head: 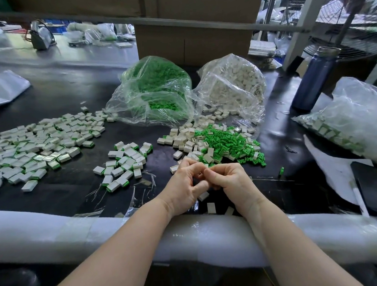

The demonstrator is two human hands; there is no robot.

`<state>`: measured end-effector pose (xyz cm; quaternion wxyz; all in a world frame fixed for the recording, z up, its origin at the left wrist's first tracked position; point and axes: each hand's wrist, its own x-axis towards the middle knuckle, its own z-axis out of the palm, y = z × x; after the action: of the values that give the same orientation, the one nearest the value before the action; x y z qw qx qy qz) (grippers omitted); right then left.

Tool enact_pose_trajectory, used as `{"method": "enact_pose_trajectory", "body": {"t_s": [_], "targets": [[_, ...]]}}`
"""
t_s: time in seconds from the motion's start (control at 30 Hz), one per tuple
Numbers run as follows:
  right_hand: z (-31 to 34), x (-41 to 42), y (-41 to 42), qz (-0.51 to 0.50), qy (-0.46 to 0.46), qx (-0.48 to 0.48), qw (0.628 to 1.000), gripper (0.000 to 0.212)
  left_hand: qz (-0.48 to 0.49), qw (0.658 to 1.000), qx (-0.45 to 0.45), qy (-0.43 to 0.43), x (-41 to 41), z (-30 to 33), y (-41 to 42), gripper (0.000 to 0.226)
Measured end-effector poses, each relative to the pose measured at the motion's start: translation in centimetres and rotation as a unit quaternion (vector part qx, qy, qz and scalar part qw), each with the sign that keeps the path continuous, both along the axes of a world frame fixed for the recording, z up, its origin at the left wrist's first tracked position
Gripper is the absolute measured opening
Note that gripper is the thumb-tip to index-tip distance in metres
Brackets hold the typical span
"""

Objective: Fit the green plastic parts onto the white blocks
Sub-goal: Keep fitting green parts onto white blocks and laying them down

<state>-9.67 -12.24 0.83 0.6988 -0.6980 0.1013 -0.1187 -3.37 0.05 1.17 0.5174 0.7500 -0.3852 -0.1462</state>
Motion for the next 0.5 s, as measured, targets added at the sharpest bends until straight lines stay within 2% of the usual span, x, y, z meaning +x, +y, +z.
{"method": "enact_pose_trajectory", "body": {"t_s": [0.27,0.5], "targets": [[0.00,0.05,0.19,0.000,0.005,0.002,1.000,0.020,0.005,1.000,0.008,-0.018,0.33,-0.45,-0.04,0.012],[-0.17,0.03,0.08,-0.003,0.004,0.004,1.000,0.019,0.000,1.000,0.008,-0.016,0.24,-0.36,-0.11,0.020]]}}
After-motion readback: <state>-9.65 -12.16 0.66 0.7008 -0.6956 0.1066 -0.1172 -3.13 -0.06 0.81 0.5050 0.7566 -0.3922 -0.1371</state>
